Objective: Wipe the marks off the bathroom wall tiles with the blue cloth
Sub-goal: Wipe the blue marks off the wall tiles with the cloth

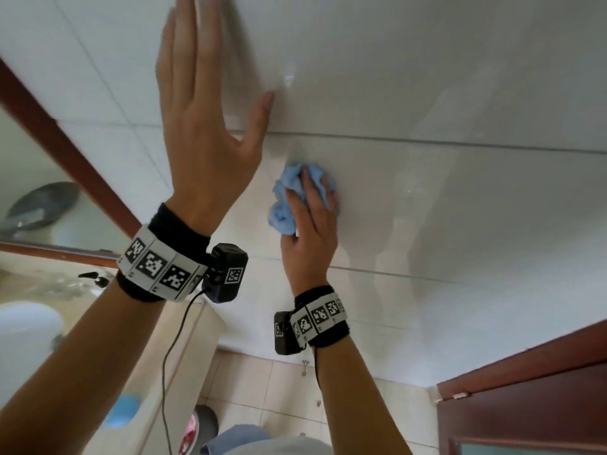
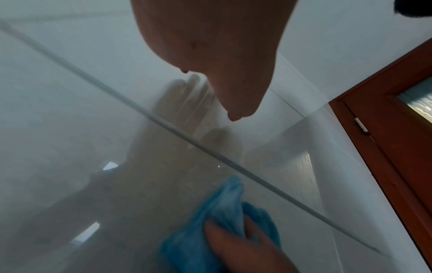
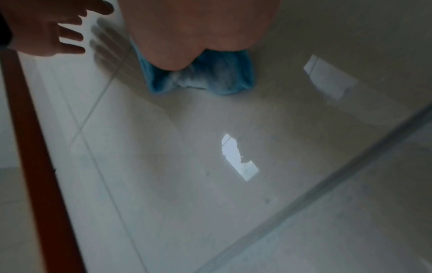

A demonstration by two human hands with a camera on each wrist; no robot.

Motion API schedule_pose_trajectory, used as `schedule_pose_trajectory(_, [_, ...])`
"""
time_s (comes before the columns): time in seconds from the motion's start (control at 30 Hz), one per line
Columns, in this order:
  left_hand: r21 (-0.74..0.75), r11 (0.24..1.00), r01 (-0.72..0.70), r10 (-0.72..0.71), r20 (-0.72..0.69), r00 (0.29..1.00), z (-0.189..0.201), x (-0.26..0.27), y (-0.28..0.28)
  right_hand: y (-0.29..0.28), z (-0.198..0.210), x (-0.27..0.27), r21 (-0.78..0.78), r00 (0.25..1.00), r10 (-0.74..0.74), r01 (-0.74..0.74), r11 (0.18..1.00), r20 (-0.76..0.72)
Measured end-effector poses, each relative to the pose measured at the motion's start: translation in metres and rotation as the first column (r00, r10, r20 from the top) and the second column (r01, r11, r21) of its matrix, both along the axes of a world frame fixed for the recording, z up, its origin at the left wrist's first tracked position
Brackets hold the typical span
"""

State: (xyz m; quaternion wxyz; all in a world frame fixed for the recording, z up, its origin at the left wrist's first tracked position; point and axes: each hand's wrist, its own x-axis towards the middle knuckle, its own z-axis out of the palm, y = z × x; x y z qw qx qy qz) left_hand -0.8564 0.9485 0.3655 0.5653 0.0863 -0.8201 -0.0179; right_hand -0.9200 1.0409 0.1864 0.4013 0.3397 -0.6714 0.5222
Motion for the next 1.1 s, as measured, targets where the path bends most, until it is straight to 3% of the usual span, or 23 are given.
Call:
schedule_pose_trajectory(0.23, [0.054, 0.999, 0.000, -0.003, 0.057, 0.998, -0.008, 0.052, -0.095, -0.037, 0.001, 0.022, -0.062, 0.998, -0.051, 0.054, 0.997, 0.040])
schedule_pose_trajectory(0.4, [0.038, 0.999, -0.004, 0.001, 0.075, 0.997, -0.016, 0.073, -0.143, -0.047, 0.050, 0.026, -0.210, 0.984, -0.130, 0.153, 0.966, 0.118])
schedule_pose_trajectory(0.53, [-0.014, 1.000, 0.004, -0.002, 0.127, 0.992, -0.018, 0.083, -0.163, -0.077, 0.085, 0.026, -0.314, 0.984, -0.145, 0.169, 0.934, 0.099])
schedule_pose_trajectory(0.6, [-0.036, 0.999, 0.019, -0.013, 0.138, 0.990, -0.018, 0.087, -0.170, -0.101, 0.078, 0.033, -0.247, 0.989, -0.137, 0.146, 0.958, 0.055])
schedule_pose_trajectory(0.7, [-0.066, 0.998, 0.025, -0.017, 0.127, 0.992, -0.019, 0.088, -0.176, -0.139, 0.035, 0.057, 0.015, 0.994, -0.032, 0.034, 0.999, -0.101])
schedule_pose_trajectory(0.8, [-0.093, 0.996, 0.015, -0.006, 0.104, 0.995, -0.020, 0.085, -0.178, -0.158, -0.016, 0.078, 0.304, 0.979, 0.135, -0.083, 0.949, -0.153])
schedule_pose_trajectory(0.9, [-0.115, 0.993, 0.015, -0.004, 0.097, 0.995, -0.021, 0.085, -0.182, -0.150, -0.021, 0.074, 0.408, 0.953, 0.153, -0.035, 0.912, -0.260])
schedule_pose_trajectory(0.97, [-0.106, 0.994, 0.029, -0.019, 0.096, 0.995, -0.022, 0.084, -0.182, -0.138, 0.008, 0.066, 0.276, 0.964, 0.073, 0.000, 0.961, -0.257])
schedule_pose_trajectory(1.03, [-0.098, 0.994, 0.037, -0.029, 0.086, 0.996, -0.021, 0.084, -0.182, -0.128, 0.048, 0.057, 0.005, 0.988, -0.063, 0.064, 0.998, -0.143])
schedule_pose_trajectory(1.1, [-0.095, 0.995, 0.033, -0.026, 0.075, 0.997, -0.021, 0.085, -0.180, -0.124, 0.076, 0.048, -0.226, 0.988, -0.155, 0.146, 0.963, -0.021])
